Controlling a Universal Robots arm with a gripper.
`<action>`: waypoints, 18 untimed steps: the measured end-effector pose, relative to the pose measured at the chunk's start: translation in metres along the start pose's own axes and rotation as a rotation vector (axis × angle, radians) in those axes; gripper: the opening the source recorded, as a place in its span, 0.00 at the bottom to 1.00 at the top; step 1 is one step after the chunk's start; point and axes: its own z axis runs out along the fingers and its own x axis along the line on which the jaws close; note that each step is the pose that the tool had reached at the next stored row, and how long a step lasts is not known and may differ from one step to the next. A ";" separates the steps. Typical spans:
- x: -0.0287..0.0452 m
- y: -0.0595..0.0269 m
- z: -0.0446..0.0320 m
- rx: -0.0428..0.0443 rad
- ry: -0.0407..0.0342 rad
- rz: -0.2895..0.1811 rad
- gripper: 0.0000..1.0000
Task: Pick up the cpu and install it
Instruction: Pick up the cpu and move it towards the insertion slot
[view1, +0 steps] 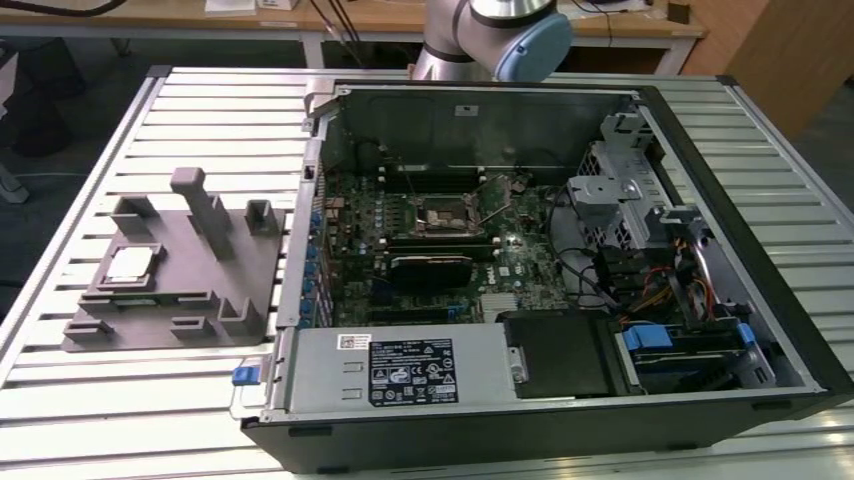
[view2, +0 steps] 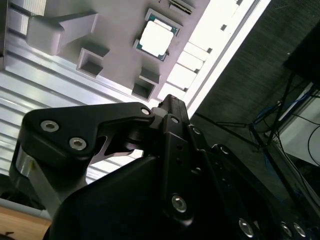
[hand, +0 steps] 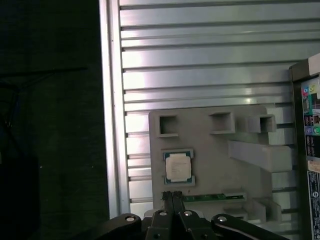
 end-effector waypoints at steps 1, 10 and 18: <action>0.0000 -0.0003 0.0018 0.0000 0.0000 0.000 0.11; -0.0150 0.0003 0.0159 0.0019 0.0236 0.001 0.11; -0.0221 0.0004 0.0255 0.0025 0.0305 0.000 0.11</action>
